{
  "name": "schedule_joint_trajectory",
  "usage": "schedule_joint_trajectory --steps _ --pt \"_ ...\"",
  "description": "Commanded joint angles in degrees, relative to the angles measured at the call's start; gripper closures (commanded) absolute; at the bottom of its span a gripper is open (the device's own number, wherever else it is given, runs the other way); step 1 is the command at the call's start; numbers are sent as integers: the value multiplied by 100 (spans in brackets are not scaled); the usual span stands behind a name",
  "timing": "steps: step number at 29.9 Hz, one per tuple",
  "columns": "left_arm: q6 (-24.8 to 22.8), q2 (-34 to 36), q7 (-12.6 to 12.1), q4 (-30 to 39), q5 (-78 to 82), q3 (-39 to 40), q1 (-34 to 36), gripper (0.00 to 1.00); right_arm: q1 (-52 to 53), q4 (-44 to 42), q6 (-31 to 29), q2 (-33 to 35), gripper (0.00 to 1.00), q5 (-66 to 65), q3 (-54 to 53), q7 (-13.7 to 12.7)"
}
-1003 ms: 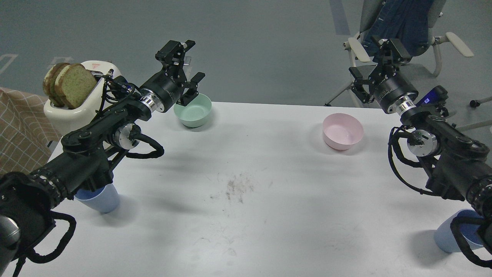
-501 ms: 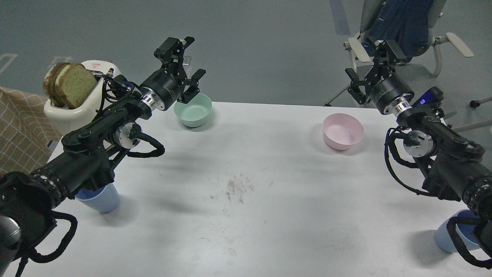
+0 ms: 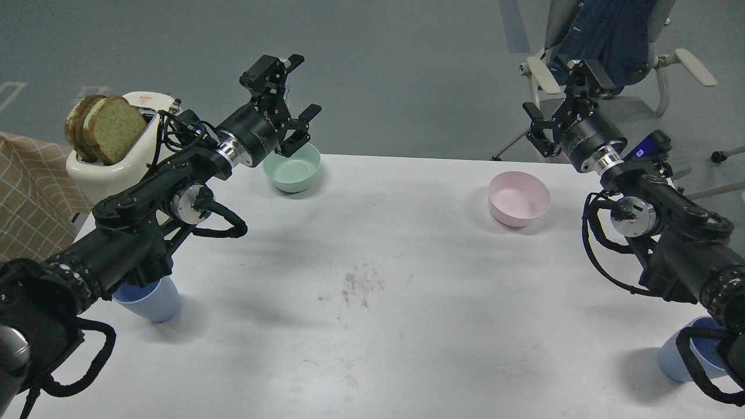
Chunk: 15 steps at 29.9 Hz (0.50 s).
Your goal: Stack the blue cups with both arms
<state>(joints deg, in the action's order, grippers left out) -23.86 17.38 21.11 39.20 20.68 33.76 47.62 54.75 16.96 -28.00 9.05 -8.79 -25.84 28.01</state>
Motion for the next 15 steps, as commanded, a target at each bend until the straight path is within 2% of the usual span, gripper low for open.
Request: schedule_joint_trajectory --steps 1,7,15 --pt "-74 -16 24 0 15 -1 10 2 1 0 0 0 0 0 9 -1" --pt "-189 2 209 0 24 -27 2 2 -8 0 0 0 0 0 9 -1" --pt "-206 -42 235 0 24 -27 2 2 1 0 0 -35 0 0 1 -1"
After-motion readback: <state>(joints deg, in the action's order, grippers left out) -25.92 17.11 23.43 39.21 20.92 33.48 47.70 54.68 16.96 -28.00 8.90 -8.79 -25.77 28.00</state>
